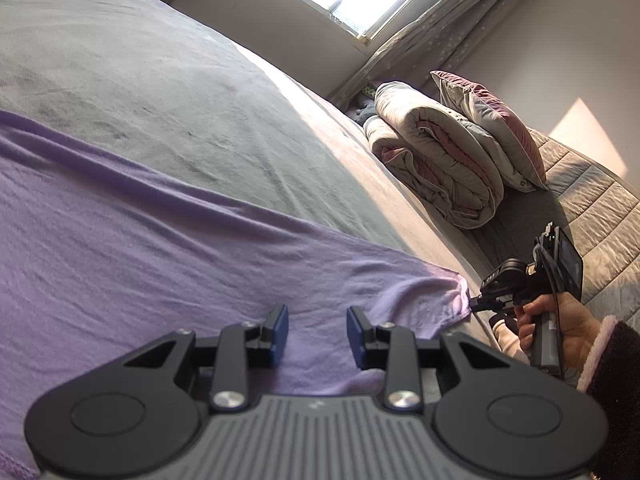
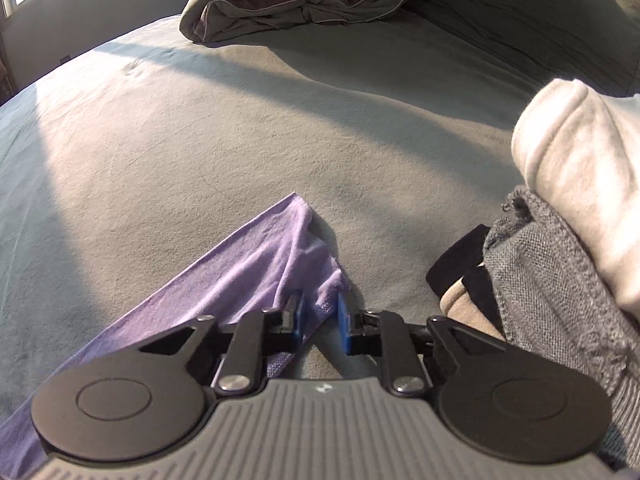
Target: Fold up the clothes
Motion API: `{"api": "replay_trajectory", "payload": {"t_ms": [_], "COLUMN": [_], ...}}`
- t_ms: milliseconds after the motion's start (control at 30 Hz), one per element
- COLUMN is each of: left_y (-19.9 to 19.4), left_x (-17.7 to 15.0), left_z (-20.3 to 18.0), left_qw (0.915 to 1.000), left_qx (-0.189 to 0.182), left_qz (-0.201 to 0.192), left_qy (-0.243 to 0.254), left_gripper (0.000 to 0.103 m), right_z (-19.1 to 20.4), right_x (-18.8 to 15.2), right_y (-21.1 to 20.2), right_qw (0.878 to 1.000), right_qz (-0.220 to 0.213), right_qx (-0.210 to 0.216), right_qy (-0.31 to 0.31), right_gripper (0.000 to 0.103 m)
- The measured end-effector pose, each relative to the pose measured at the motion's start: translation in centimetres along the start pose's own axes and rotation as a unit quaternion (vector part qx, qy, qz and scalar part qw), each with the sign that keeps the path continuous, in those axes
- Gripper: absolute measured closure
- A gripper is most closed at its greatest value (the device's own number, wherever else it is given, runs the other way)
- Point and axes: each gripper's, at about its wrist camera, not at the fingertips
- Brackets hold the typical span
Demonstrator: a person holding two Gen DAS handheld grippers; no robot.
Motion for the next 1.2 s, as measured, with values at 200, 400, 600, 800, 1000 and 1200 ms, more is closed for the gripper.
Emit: {"api": "replay_trajectory", "payload": {"t_ms": [200,400,600,800,1000,1200], "left_y": [0.0,-0.1,0.1,0.9,2.1,1.4], "left_x": [0.0,0.1,-1.0,-2.3,-2.8,-2.8], "left_z": [0.1,-1.1,-4.1,-5.8,-5.7,-6.2], "left_qw": [1.0,0.9993,0.9895,0.976,0.9756,0.9767], "left_qx": [-0.001,-0.008,-0.054,-0.083,-0.05,-0.036], "left_qz": [0.001,0.019,0.047,0.078,0.101,0.071], "left_qy": [-0.004,0.031,0.126,0.186,0.188,0.2], "left_gripper": [0.07,0.07,0.07,0.071,0.073,0.08], "right_z": [0.2,-1.0,-2.3,-2.6,-2.1,-4.2], "right_x": [-0.4,-1.5,-4.6,-8.3,-10.0,-11.2], "right_y": [0.3,-1.0,-4.9,-5.3,-5.0,-3.2], "right_qw": [0.995,0.996,0.996,0.981,0.969,0.943], "right_qz": [-0.034,-0.048,-0.06,-0.029,-0.092,-0.101], "right_qx": [-0.074,-0.036,0.06,0.174,0.199,0.245], "right_qy": [-0.058,-0.066,-0.007,0.079,0.112,0.202], "right_gripper": [0.102,0.084,0.057,0.059,0.073,0.102]}}
Point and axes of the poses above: each gripper's, at about its wrist camera, not at the fingertips, and y roughly the way its jaws point, z to its left, x to its top, and after that the axes turned 9 degrees about -x, right-handed
